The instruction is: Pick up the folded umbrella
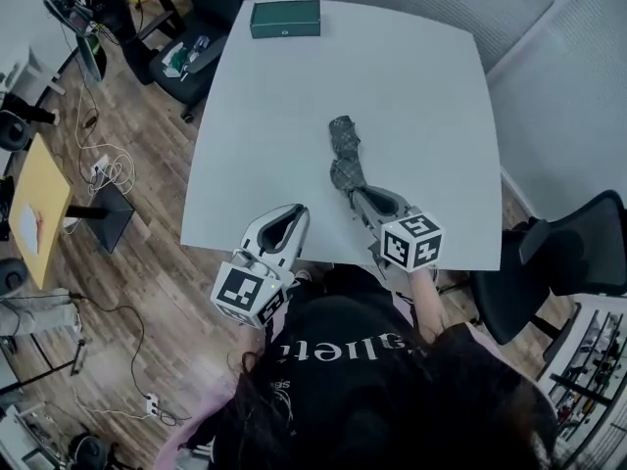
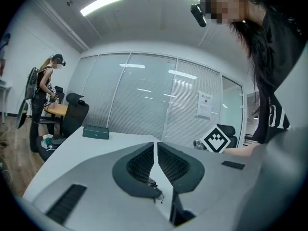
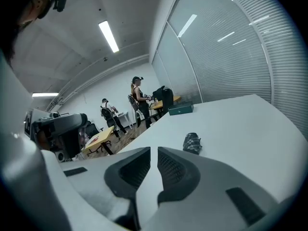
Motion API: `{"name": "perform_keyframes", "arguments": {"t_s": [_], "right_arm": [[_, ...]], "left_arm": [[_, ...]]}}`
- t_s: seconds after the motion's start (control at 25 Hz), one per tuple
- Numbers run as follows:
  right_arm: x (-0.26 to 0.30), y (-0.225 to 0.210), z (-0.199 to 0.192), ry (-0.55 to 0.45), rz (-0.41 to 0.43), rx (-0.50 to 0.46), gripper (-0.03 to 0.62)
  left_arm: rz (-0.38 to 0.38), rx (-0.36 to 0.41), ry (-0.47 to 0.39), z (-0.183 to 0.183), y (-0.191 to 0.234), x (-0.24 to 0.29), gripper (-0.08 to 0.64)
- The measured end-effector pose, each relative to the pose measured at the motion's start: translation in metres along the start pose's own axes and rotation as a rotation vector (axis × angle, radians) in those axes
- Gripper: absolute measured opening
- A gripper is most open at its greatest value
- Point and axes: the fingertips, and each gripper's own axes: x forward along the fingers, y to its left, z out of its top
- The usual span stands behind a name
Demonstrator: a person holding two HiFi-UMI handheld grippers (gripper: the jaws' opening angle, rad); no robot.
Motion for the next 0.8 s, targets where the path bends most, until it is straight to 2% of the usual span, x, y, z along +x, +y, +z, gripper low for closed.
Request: {"name": "perform_keyframes", "arguments": {"t_s": [0.32,0.4,0.8], "right_arm": [[0.04,-0.073,-0.014,0.087,-0.03,0.059,0.046],[0.051,-0.087,-0.019,0.107,-0.029,0.091,0.105],[0.103,-0.118,-0.043,0.218,-0.025,0.189,0.247]], "left_arm": [[0.093,-0.006,0.01,0.001,0.006,0.006,0.038],[0.114,-0.007,0.015,-0.001,0.006,0.006,0.038],[0.217,-0.02,0.042,-0.009,0.009,0.0,0.038]]}}
